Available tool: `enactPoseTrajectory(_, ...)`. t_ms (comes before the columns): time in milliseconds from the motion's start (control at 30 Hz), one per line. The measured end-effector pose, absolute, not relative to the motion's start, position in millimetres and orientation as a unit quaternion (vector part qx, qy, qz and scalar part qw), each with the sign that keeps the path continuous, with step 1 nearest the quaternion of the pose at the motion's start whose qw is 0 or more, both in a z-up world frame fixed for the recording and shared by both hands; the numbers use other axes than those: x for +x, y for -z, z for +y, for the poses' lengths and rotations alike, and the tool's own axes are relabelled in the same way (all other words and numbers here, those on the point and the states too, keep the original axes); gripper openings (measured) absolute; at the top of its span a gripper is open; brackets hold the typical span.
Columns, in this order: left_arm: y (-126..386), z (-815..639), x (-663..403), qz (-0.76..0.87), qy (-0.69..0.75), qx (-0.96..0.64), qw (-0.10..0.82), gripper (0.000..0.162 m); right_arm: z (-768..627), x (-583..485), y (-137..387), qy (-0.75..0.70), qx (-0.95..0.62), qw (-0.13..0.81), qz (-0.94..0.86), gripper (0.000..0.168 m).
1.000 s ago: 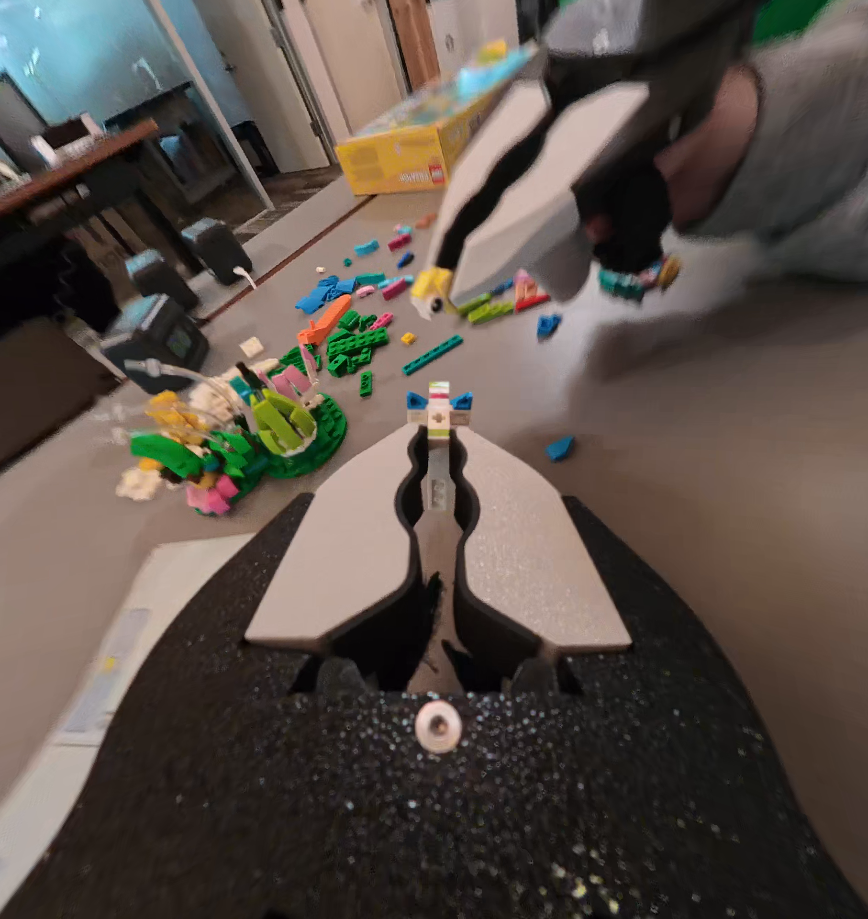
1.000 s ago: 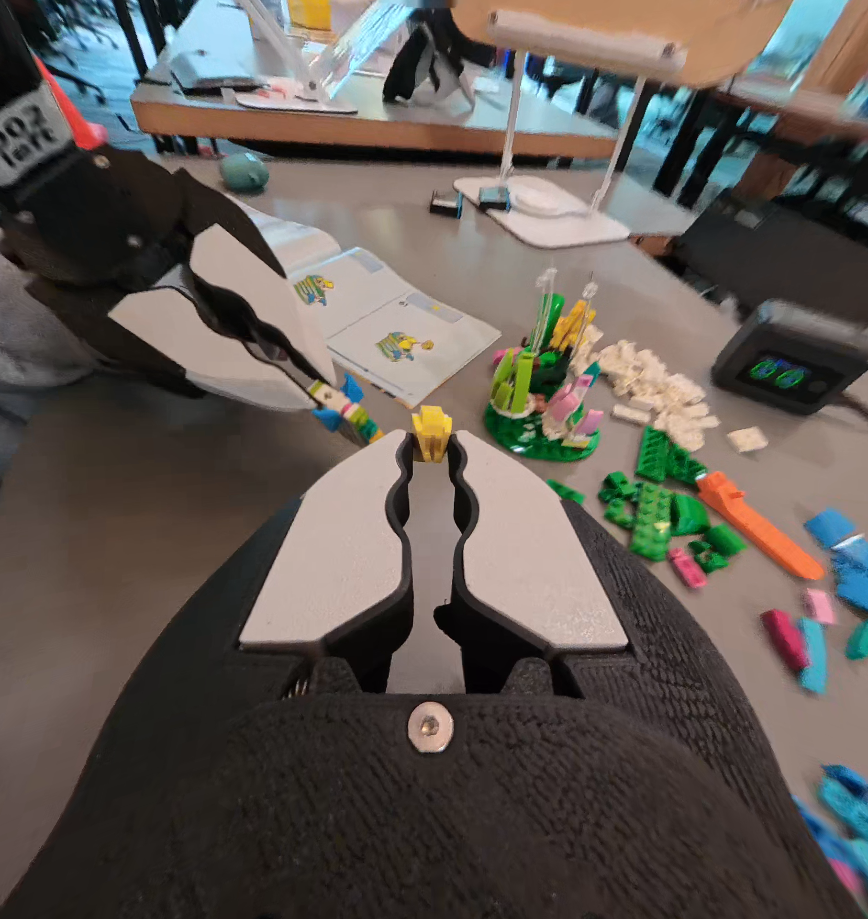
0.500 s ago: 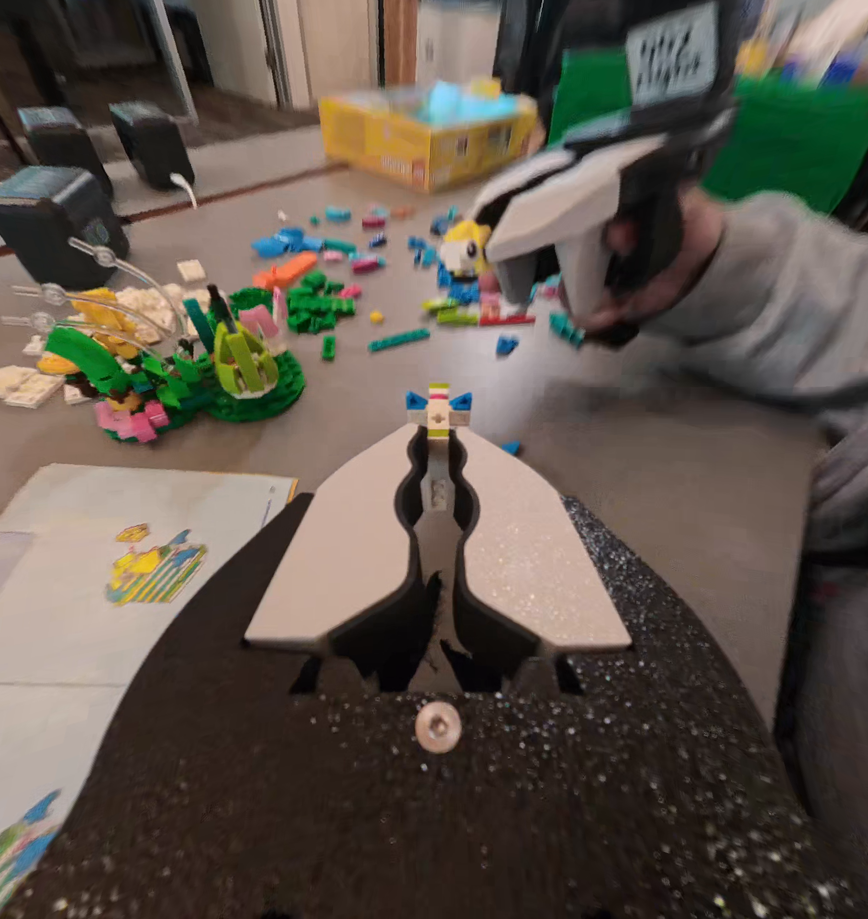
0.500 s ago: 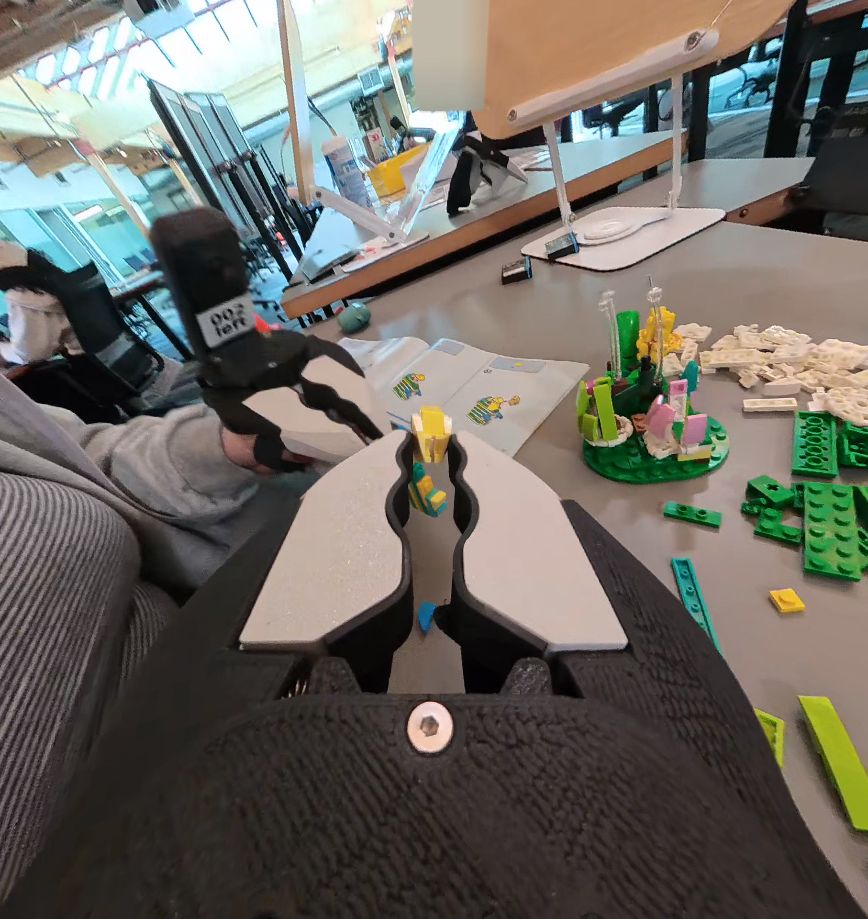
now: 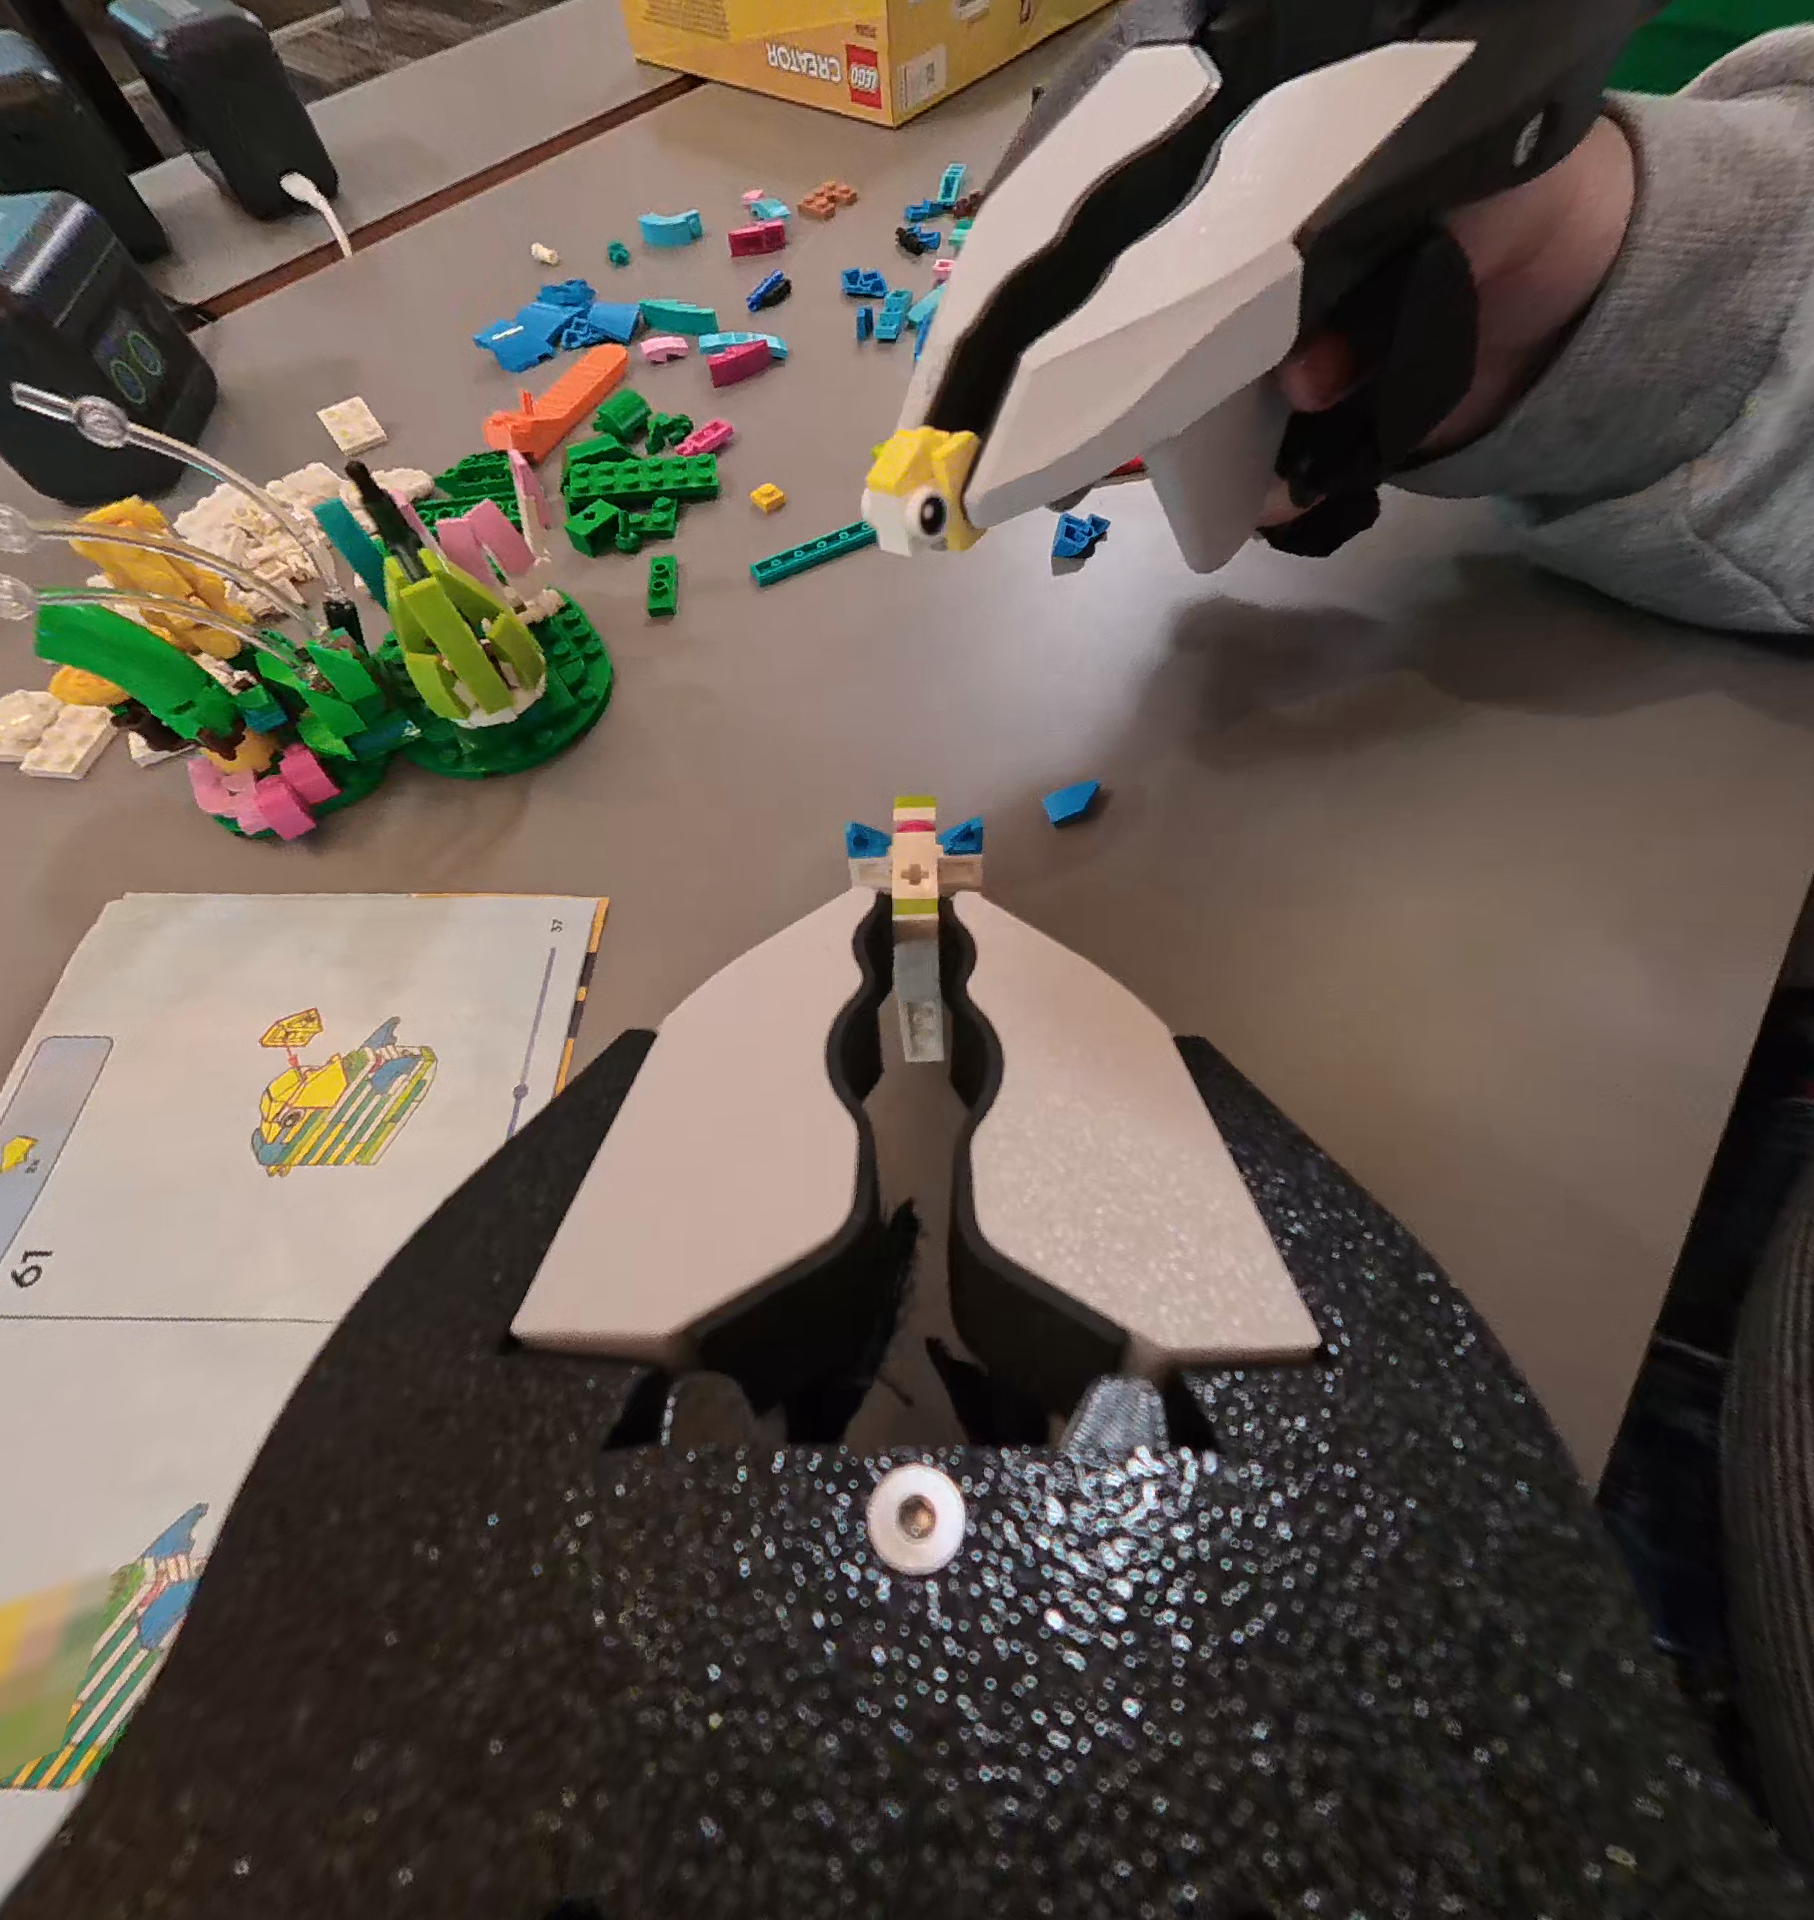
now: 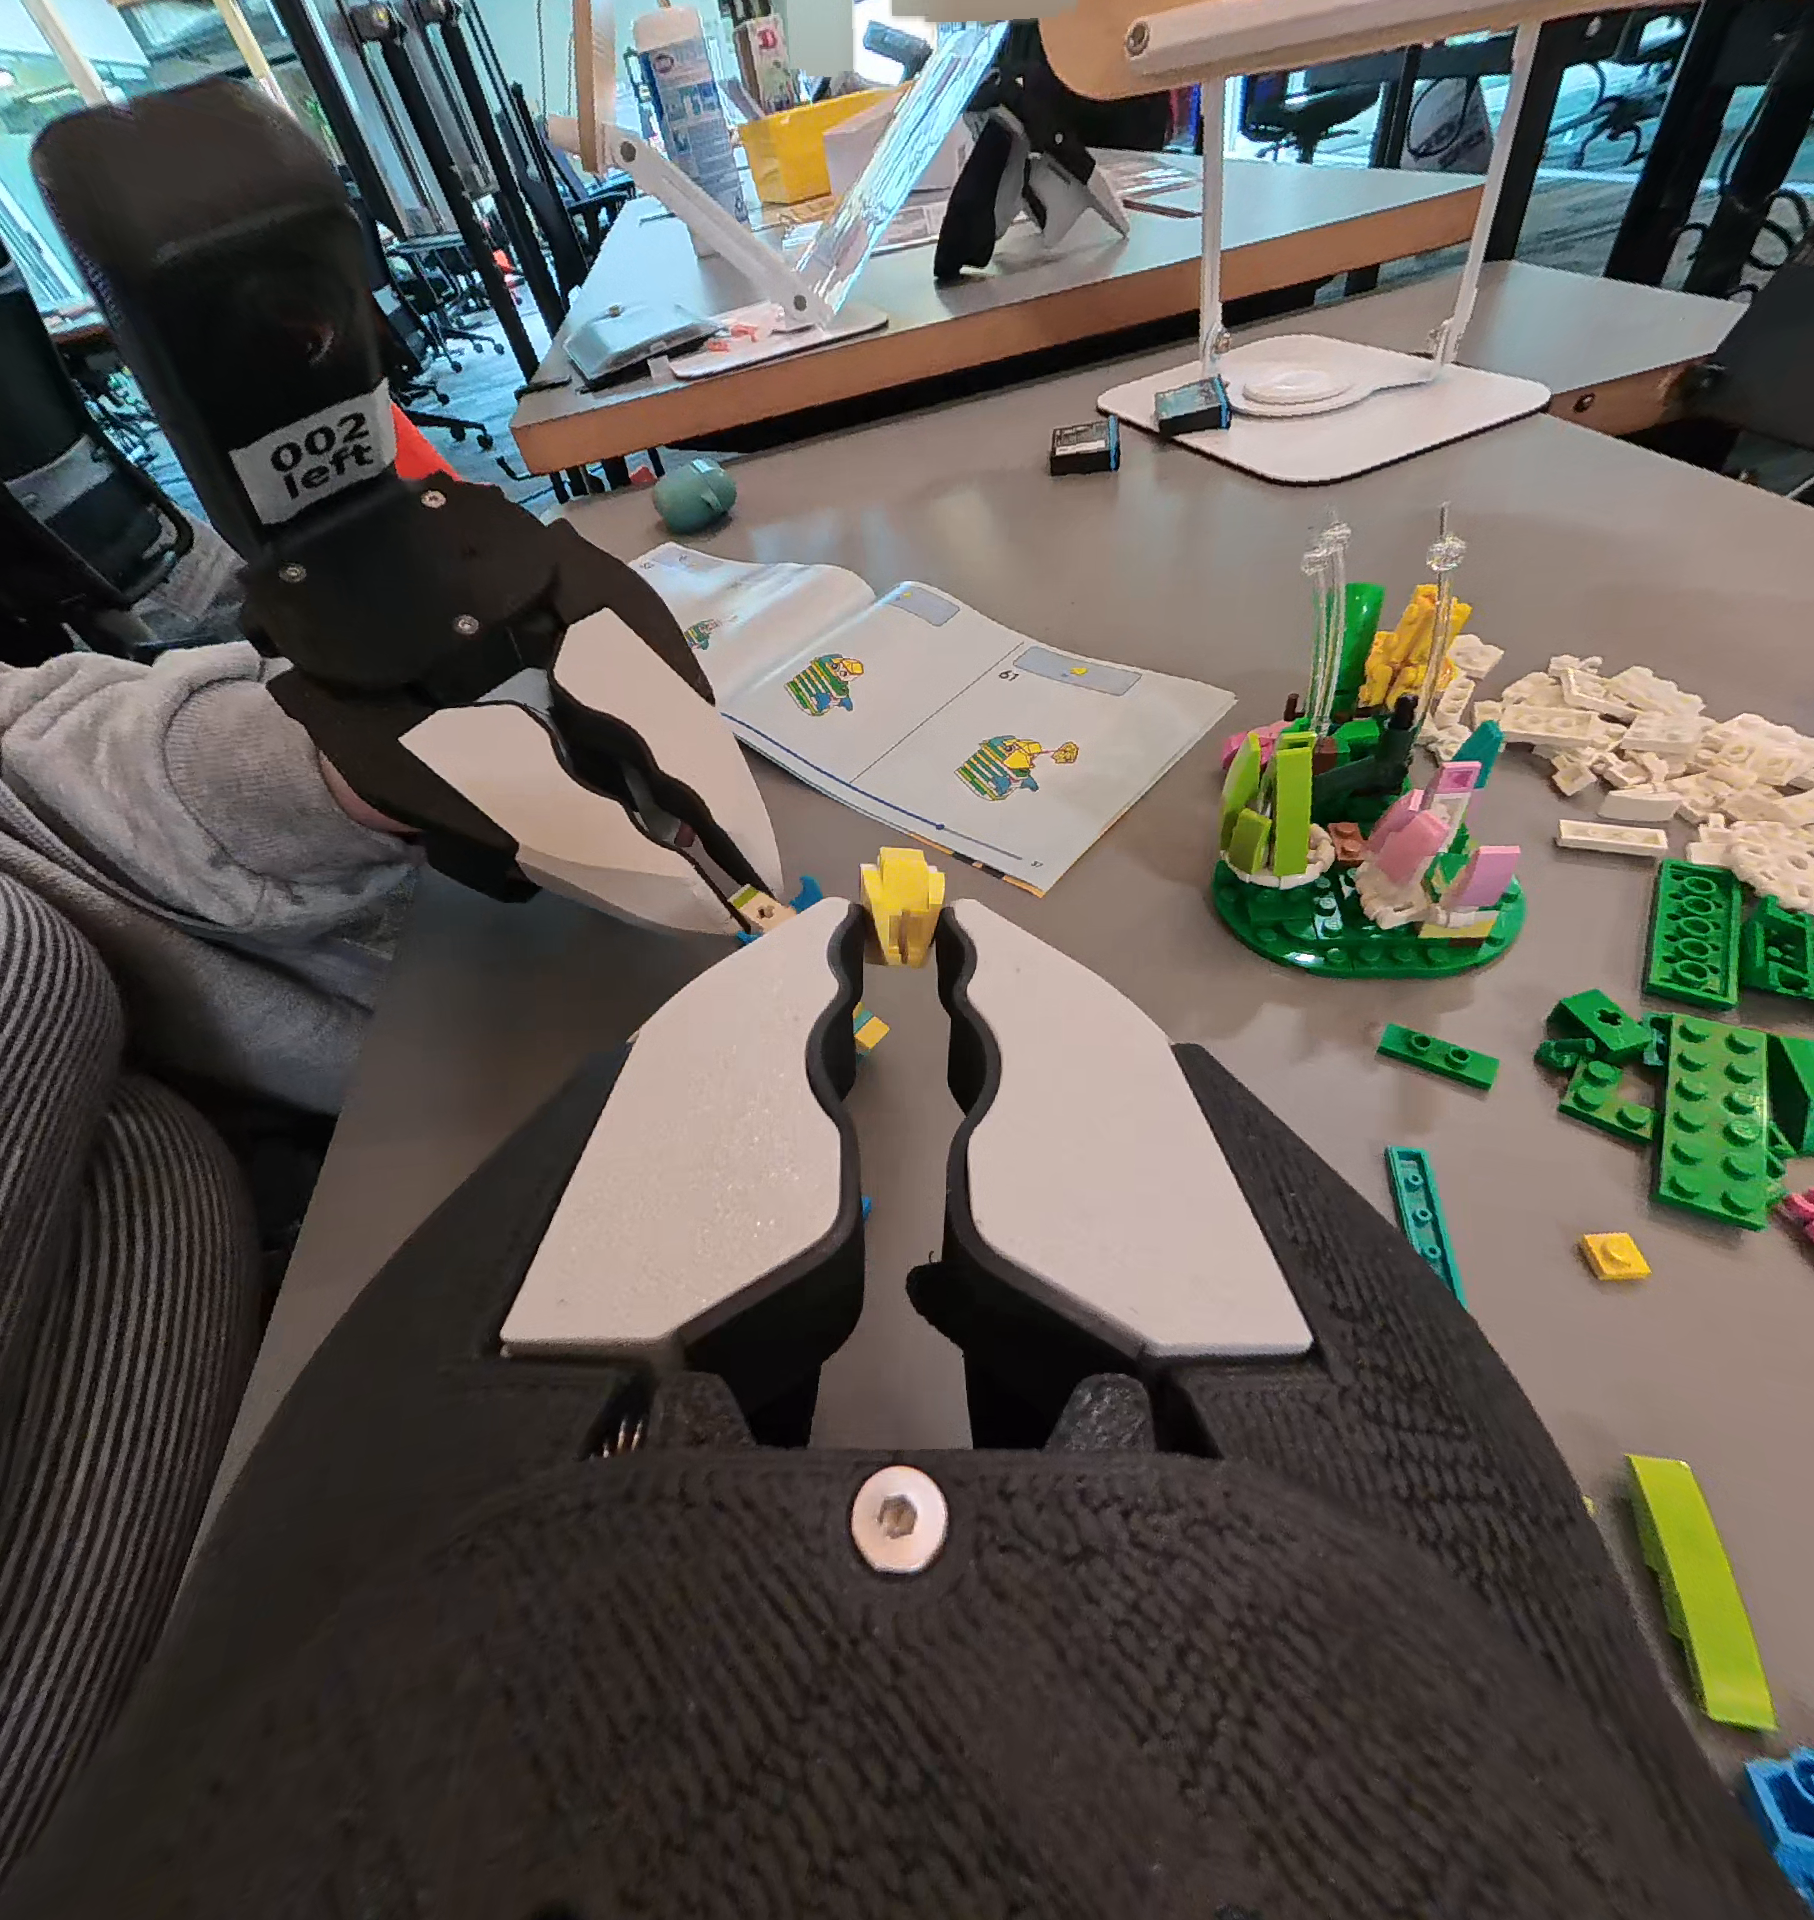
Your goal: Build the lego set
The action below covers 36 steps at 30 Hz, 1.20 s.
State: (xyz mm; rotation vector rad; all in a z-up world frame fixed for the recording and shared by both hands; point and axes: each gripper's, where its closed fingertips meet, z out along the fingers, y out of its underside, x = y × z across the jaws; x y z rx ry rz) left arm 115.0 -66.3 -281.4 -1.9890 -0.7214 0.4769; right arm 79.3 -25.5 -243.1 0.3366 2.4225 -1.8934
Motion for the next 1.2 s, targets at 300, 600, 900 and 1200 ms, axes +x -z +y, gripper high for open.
enactPoseTrajectory(300, 306.2, -60.1, 116.2, -0.307, -0.15, -0.84, 0.422, 0.011, -26.0, 80.2, 244.5, 0.612, 0.106, 0.027, 0.783, 0.012)
enactPoseTrajectory(600, 236.7, -71.3, 83.5, -0.316, -0.234, -0.719, 0.573, 0.008, -16.2, 63.9, 211.8, 0.658, 0.123, 0.021, 0.743, 0.012)
enactPoseTrajectory(900, 130.1, -80.8, 47.3, -0.264, -0.106, -0.466, 0.838, 0.008, -29.5, 23.9, 107.3, 0.683, 0.1, 0.088, 0.718, 0.012)
enactPoseTrajectory(1200, 139.1, -40.7, 21.4, -0.218, -0.067, -0.465, 0.856, 0.008, -34.3, -3.6, 100.8, 0.667, 0.122, 0.144, 0.721, 0.012)
